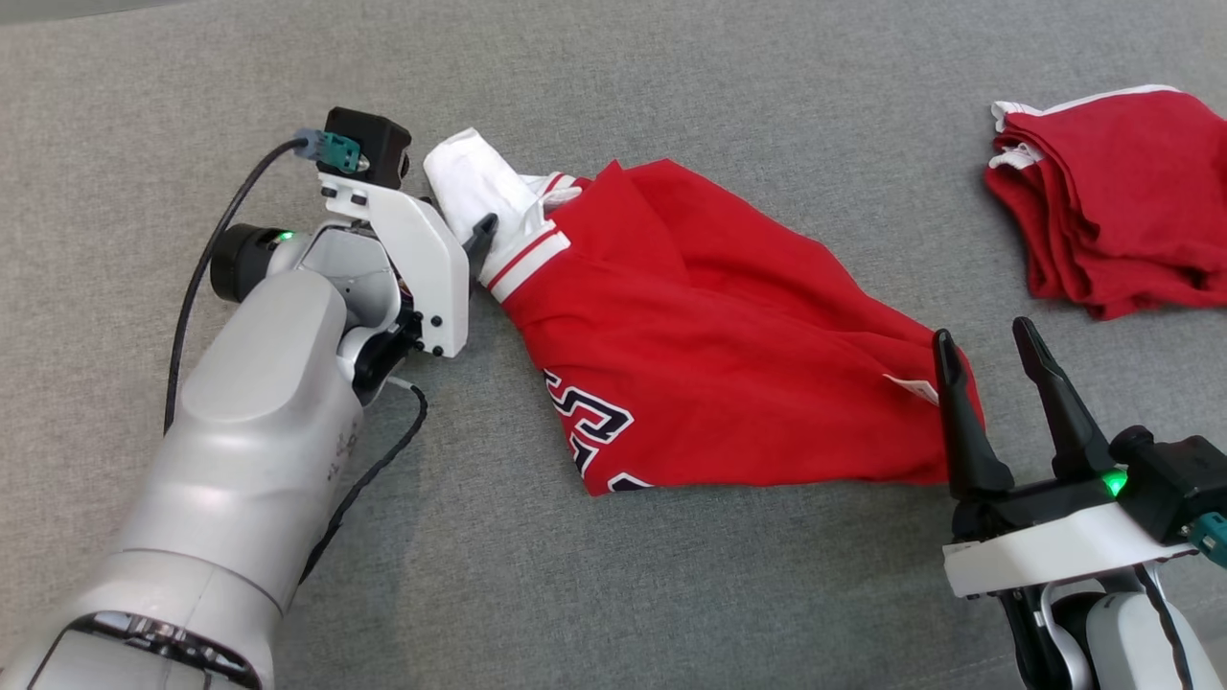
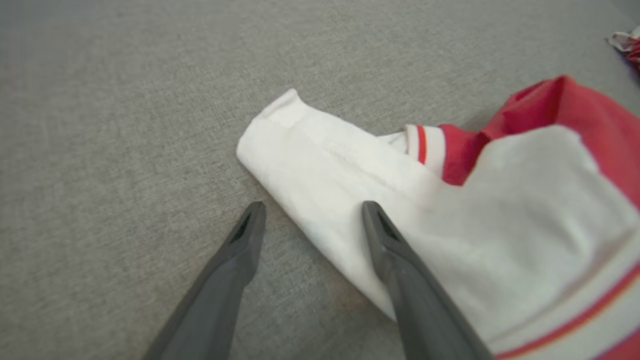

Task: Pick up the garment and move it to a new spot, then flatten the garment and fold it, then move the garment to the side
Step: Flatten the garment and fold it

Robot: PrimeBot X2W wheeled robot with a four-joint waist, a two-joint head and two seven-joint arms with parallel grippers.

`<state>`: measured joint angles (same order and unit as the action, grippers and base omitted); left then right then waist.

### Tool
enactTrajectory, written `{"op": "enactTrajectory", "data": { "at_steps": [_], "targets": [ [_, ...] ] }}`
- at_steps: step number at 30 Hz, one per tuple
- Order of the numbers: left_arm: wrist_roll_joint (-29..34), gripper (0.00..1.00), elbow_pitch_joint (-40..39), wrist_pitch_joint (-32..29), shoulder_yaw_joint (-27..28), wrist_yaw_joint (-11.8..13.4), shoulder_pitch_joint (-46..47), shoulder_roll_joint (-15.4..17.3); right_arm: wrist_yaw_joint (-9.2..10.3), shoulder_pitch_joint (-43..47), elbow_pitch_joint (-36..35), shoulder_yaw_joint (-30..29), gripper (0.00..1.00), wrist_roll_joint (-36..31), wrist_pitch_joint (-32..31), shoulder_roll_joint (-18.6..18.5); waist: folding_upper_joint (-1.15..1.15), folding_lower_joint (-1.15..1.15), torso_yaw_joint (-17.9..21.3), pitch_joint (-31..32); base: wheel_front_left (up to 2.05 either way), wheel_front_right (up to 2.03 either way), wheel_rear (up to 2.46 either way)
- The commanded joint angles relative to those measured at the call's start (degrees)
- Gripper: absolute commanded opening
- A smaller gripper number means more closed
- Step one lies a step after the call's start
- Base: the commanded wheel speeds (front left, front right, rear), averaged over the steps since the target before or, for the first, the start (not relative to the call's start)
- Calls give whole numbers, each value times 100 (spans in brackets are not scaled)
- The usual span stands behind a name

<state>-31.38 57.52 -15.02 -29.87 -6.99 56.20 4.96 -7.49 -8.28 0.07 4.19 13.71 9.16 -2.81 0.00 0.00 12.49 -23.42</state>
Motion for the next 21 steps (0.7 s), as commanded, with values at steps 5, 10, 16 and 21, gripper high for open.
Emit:
{"op": "enactTrajectory", "data": {
  "at_steps": [5,10,16,21],
  "targets": [
    [-3,0,321,401,-86,-11,125,-50,-1,-71,72,-25,100,71,103,-22,0,0,5,-4,0,0,0],
    [-86,0,195,1281,5,-22,-90,-66,-1,-7,104,-112,100,55,93,-22,0,0,-94,107,0,0,0],
    [-148,0,-190,2223,86,-34,-654,64,-1,107,46,-270,100,2,25,-22,0,0,-289,296,0,0,0],
    [-258,0,-866,2842,260,110,-1599,266,-1,208,-71,-381,100,-74,-89,-25,0,0,-523,480,0,0,0]
  ]
}}
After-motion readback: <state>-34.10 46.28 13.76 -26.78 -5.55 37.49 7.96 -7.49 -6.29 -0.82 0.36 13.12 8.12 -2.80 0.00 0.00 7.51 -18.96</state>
